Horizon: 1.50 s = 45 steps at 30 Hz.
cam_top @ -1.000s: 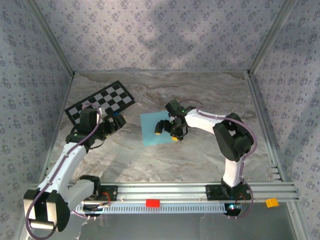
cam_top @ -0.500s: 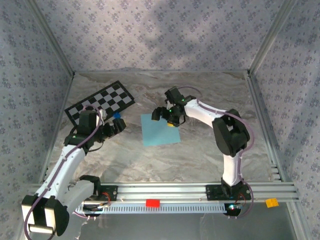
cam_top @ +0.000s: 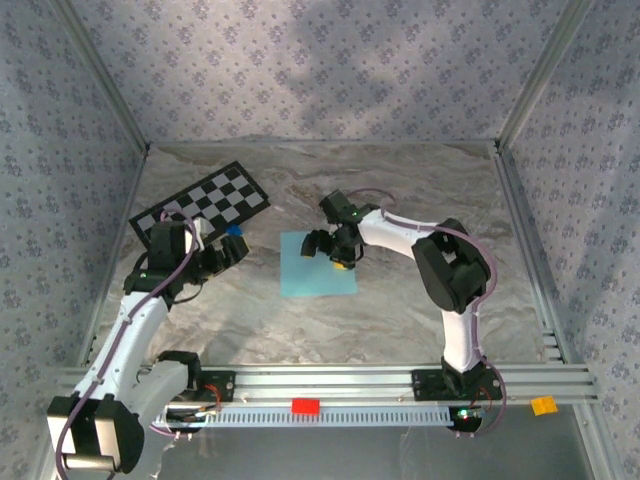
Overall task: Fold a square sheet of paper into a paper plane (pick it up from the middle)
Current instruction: Move the square sheet of paper to the center of the table.
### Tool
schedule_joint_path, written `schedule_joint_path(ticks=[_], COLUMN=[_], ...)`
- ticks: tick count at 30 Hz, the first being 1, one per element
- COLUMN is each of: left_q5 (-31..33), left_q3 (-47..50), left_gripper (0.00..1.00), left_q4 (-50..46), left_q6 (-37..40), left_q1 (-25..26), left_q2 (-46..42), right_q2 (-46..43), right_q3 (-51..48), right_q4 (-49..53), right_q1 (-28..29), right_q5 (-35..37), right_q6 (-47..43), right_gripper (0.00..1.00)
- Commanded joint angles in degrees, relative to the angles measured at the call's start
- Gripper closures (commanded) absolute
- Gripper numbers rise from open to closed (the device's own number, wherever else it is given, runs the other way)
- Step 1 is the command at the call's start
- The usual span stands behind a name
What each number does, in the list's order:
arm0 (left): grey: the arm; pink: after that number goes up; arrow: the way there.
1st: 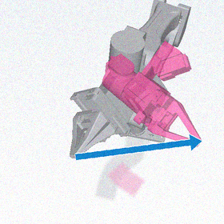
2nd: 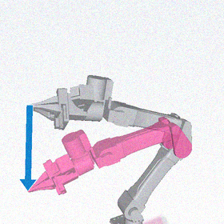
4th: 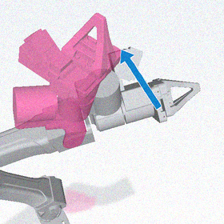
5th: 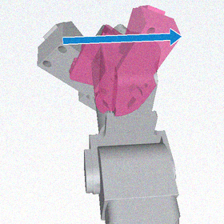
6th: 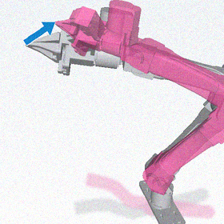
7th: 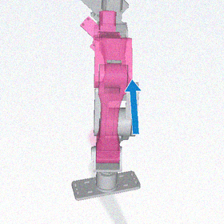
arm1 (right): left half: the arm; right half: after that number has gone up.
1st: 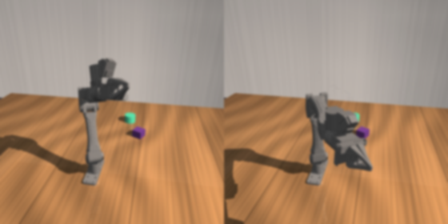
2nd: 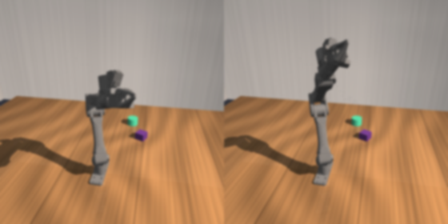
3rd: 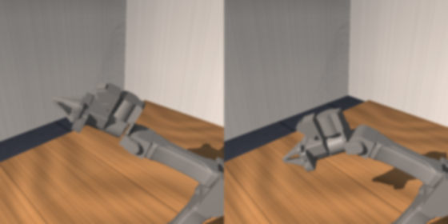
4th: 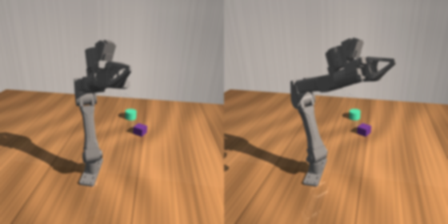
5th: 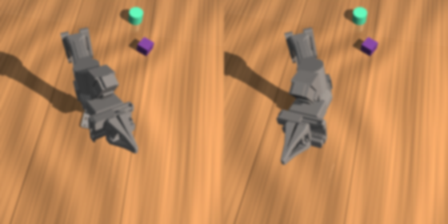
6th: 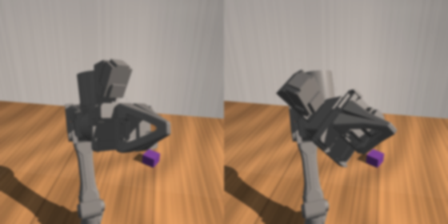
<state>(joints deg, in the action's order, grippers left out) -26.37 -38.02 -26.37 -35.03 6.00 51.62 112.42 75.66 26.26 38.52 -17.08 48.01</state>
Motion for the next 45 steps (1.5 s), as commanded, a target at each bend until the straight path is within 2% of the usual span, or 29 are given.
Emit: schedule_joint_path(ticks=[1,5,8,12,14,17,21,27,32,39,45], left_q5=[-6.47,-3.43,0.03,6.95,11.13,16.63,22.37,26.6,25.81,25.95,26.04], left_q3=[1.26,0.31,-0.87,-3.65,-5.82,-10.75,-19.8,-35.72,-44.69,-49.97,-53.74], left_gripper=[0.0,0.02,0.04,0.06,0.06,0.07,0.08,0.09,0.09,0.08,0.08], left_q4=[4.12,2.82,1.49,-0.41,-2.11,-5.53,-11.48,-20.61,-24.52,-25.62,-27.61], left_q6=[-0.64,-0.84,-2.0,-3.68,-4.15,-4.53,-4.79,-5.14,-6.37,-10.98,-11.39], left_q1=[0.28,3.1,6.77,13.49,16.99,22.02,27.48,34.28,36.99,38.2,38.43], left_q2=[-0.21,1.52,4.22,9.01,12.19,18.72,29.98,47.73,57.28,63.47,67.22], right_q2=[-2.18,-3.41,-8.04,-15.74,-20.14,-26.42,-31.57,-34.06,-36.43,-38.43,-38.29], right_q3=[-4.57,-2.62,-4.57,-6.8,-11.35,-17.77,-22.88,-25.35,-27.37,-28.54,-29.28], right_q4=[-1.48,0.58,-3.66,-0.17,0.06,-0.77,-1.74,-1.27,-1.17,-0.44,0.06], right_q1=[2.23,1.84,1.38,-0.42,-2.32,-6.33,-11.08,-13.41,-14.0,-15.87,-17.47], right_q5=[1.15,-0.39,-2.73,5.1,8.75,10.97,9.5,6.84,6.45,4.99,2.66], right_q6=[6.31,1.64,1.29,-0.18,-1.06,-1.07,-2.32,-5.4,-6.99,-8.51,-9.53], right_gripper=[0.13,0.13,0.11,0.07,0.05,0.03,0.03,0.01,0.0,0.0,0.0])
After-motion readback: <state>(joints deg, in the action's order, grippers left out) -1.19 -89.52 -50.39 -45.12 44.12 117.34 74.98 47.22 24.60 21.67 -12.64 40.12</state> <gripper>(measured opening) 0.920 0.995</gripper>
